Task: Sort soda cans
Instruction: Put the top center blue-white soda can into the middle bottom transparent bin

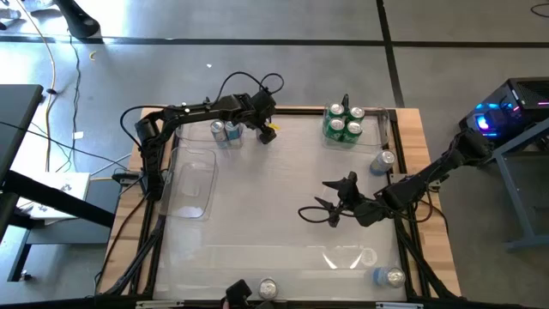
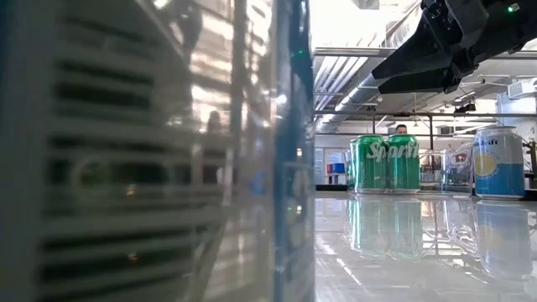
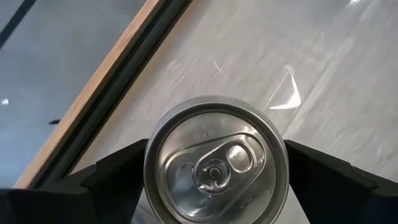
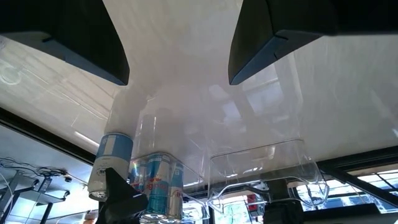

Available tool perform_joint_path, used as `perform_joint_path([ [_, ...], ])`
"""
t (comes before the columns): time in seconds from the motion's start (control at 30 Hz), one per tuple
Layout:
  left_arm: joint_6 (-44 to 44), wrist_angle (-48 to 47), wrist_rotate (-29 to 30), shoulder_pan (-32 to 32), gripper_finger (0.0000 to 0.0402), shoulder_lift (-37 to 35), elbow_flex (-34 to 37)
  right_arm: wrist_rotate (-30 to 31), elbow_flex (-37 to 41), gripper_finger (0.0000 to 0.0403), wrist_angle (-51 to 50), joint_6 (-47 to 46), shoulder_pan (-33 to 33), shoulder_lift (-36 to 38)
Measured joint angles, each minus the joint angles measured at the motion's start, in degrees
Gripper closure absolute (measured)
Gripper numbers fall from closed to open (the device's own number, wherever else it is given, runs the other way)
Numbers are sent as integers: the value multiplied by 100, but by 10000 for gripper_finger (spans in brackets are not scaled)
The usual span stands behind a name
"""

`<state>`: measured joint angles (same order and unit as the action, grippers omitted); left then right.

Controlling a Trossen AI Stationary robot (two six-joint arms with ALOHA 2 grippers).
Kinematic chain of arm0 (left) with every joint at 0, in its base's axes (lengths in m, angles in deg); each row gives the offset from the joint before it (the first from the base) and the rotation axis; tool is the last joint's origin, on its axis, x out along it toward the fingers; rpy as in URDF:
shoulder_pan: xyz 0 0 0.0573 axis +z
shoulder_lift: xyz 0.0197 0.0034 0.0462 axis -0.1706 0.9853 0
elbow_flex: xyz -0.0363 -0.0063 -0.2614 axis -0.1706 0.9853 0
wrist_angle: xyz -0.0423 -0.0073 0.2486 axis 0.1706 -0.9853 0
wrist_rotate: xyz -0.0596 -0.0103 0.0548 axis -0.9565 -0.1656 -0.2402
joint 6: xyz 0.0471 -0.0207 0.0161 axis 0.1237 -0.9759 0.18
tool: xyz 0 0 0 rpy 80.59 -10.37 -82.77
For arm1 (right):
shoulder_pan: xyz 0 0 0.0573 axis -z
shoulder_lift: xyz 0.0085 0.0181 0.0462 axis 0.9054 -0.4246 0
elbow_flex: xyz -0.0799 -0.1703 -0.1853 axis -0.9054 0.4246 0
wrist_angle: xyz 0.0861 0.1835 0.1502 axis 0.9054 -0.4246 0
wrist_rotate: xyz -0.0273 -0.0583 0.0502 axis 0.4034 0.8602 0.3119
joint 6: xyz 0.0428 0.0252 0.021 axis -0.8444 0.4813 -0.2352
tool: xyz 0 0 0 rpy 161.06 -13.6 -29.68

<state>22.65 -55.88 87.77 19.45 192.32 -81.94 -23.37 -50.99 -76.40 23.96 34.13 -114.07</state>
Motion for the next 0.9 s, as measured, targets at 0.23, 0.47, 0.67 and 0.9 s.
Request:
perform_joint_path([
  [0.23, -247, -254, -49, 42, 51, 19, 0, -22, 0, 132, -3, 14, 0, 0],
  [0.47, 76, -497, -16, 16, 51, 237, -7, -21, 0, 132, -12, 12, 0, 0],
  [0.67, 151, -472, 30, -35, 74, 238, -6, -21, 0, 132, -46, 8, 0, 0],
  [0.9, 172, -545, -29, -37, 113, 223, -2, -20, 0, 132, -58, 22, 0, 0],
])
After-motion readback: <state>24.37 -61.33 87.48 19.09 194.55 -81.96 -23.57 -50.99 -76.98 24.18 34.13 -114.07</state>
